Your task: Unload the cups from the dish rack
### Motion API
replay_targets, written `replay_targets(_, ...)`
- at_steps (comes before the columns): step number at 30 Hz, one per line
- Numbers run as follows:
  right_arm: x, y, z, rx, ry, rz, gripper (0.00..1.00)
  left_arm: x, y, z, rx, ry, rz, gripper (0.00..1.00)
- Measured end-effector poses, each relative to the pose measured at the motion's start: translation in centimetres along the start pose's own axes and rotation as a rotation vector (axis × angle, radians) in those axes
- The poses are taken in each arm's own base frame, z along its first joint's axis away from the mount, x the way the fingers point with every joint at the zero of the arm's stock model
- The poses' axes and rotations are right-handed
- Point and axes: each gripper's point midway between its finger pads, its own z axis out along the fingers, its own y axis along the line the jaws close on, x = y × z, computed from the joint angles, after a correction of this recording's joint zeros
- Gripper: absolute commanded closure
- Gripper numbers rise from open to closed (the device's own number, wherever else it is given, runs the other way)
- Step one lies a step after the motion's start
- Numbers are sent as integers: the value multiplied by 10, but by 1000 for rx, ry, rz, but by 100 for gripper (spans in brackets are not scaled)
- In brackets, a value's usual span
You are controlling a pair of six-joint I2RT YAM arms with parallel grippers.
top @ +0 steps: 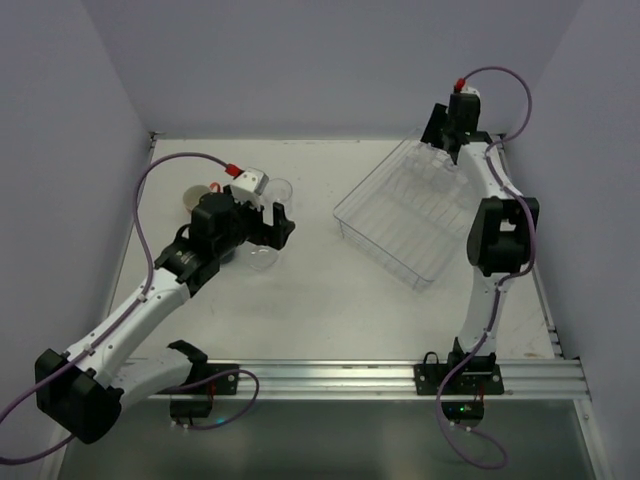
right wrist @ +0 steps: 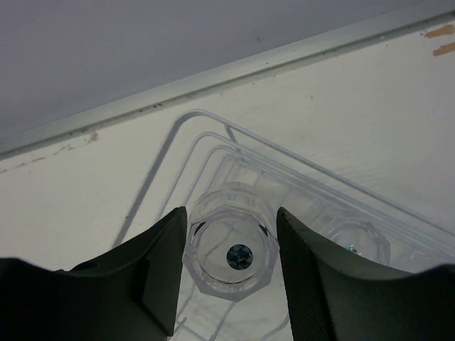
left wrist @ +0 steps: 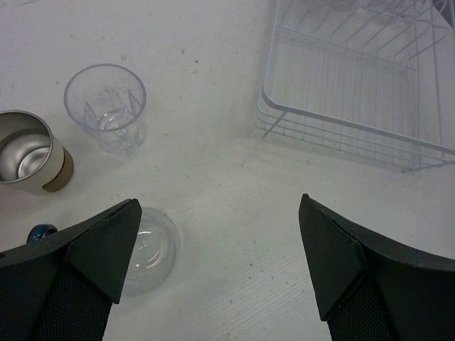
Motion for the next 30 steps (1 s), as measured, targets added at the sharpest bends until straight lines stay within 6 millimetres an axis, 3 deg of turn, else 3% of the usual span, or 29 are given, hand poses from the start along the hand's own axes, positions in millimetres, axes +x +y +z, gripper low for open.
replay_targets(2,-16,8,-20,-35,-39,14,70,2,-1,2,7,9,-5,0)
replay_targets(6,-50,27,-80,-146,-150,59,70,-1,-12,4,60,13,-24,2)
replay_targets(10,-49,46,-148,-307,-216,140,70,-16,-33,2,163,-18,-84,5)
replay_targets(13,-23,62,-191,-470,-206,234,70,-32,-55,1,266,-64,-144,6)
replay_targets(17,35,84,-228,-681,-106,374,70,-47,-89,0,408,-114,-229,8)
replay_targets(20,88,101,-253,-799,20,451,70,-46,-111,0,496,-117,-282,11)
replay_targets(23,121,119,-285,-914,106,493,70,-40,-127,5,548,-93,-326,15)
replay_targets(27,137,141,-333,-1081,146,511,70,-31,-139,13,574,-60,-371,18)
replay_targets(30,136,148,-355,-1160,141,518,70,-29,-145,17,589,-51,-396,22)
